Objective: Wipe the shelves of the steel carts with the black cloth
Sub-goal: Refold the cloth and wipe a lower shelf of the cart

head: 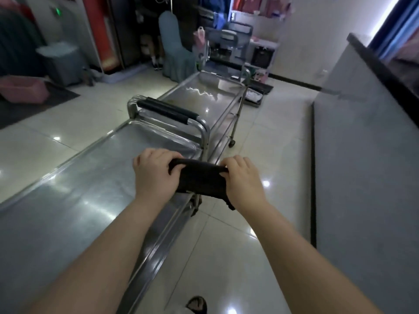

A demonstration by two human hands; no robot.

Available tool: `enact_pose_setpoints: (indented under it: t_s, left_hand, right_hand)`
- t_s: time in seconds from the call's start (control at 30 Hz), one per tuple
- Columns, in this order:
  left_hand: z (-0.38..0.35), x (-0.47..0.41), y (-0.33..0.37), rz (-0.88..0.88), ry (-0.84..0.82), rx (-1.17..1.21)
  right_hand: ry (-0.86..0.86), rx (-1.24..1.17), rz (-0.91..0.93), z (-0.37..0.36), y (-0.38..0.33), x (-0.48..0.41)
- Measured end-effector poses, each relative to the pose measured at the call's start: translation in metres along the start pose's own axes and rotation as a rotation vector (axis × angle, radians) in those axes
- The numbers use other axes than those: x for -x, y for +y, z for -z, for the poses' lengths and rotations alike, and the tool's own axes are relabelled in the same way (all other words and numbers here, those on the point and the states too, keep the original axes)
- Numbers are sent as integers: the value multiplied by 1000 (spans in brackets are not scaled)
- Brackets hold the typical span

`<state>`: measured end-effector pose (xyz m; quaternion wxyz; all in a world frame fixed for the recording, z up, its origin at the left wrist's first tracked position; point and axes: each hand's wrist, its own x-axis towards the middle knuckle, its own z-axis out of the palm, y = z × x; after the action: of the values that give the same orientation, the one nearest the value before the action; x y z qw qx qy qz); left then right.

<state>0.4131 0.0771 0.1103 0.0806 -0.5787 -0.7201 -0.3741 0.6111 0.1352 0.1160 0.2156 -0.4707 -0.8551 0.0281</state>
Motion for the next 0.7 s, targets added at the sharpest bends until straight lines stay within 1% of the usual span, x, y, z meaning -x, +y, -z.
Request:
enact_pose_setpoints:
  t_s: [0.13,0.23,0.3,0.43,0.57,0.63,0.7]
  left_hand:
    - [-24,-40,-3,82,21,-63]
    - [-37,-54,-2,135,8,-112]
    - [-46,-58,-1,180,14,-141]
    - [-62,-53,5,318,104,-167]
    - [-78,-29,31,435,214,-222]
    - [-91,-17,49,480,275,-299]
    - [-106,-5,62,516,301,-425]
  right_hand:
    - [4,-23,65,-12,21,-60]
    - [-11,-17,80,-21,34,-87]
    - [-23,-27,122,-29,44,-103]
    - [-86,-189,233,-49,66,-132]
    - [-48,-387,402,-66,94,-143]
    - [-75,-457,481,-71,107,-147]
    - [-105,-506,554,-76,118,-148]
